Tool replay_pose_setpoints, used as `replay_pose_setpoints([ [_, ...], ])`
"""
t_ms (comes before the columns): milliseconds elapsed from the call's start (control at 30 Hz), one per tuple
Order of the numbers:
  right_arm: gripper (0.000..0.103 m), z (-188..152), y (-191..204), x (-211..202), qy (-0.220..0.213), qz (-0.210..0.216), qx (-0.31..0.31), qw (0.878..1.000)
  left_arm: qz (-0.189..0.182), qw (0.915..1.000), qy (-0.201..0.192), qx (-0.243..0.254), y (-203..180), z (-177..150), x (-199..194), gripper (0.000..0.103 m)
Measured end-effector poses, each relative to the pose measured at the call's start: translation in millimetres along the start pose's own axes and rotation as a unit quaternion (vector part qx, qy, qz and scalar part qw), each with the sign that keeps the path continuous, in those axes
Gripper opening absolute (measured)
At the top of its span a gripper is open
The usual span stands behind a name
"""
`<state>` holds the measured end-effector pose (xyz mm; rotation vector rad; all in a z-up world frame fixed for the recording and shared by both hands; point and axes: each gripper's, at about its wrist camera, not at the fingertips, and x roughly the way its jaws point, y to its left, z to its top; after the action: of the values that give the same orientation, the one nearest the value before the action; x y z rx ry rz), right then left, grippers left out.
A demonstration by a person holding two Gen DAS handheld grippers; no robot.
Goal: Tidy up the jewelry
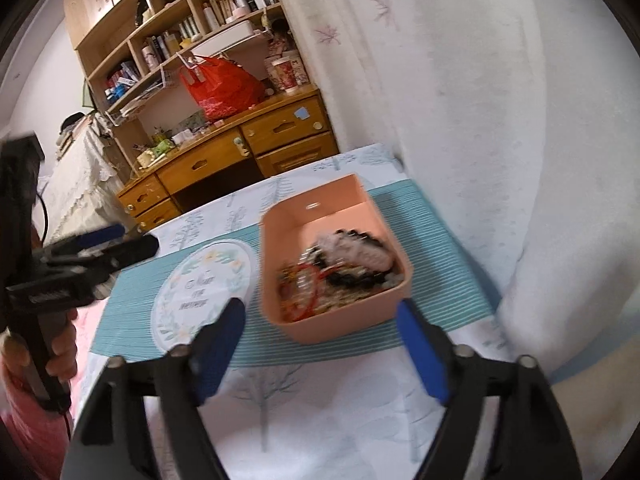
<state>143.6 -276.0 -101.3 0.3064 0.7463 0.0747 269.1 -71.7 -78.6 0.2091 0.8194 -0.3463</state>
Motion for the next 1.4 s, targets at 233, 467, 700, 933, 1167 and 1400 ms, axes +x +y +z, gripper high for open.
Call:
replay_pose_setpoints([
  [233,0.082,-29.5,42.0,11.6,0.070,0.021,-0.020,0.997,0.047,0.9812,0.106,-0.154,52.9,-80.4,-1.2,0.101],
  [467,0.087,-54.5,77.3,10.3,0.141,0.001,-0.027,0.990,0.116,0.9666,0.125,-0.191,60.4,-125.8,-42.0,0.101],
  [700,0.087,-59.8,112.4,-23.0,0.134,0.010,-0.079,0.988,0.101,0.9684,0.114,-0.198,46.9,-129.7,-75.5,0.101],
  [933,0.087,-46.6,120.6,-46.9,0.121,-0.001,-0.089,0.989,0.118,0.9725,0.086,-0.181,43.3,-127.2,-101.9,0.101],
  [1167,0.087,-32.5,123.9,-57.1,0.110,-0.008,-0.089,0.990,0.120,0.9784,0.063,-0.156,39.4,-117.9,-118.3,0.102],
  [1400,0.087,-29.0,128.2,-57.6,0.108,-0.012,-0.094,0.990,0.097,0.9778,0.065,-0.174,40.4,-119.0,-115.6,0.102],
])
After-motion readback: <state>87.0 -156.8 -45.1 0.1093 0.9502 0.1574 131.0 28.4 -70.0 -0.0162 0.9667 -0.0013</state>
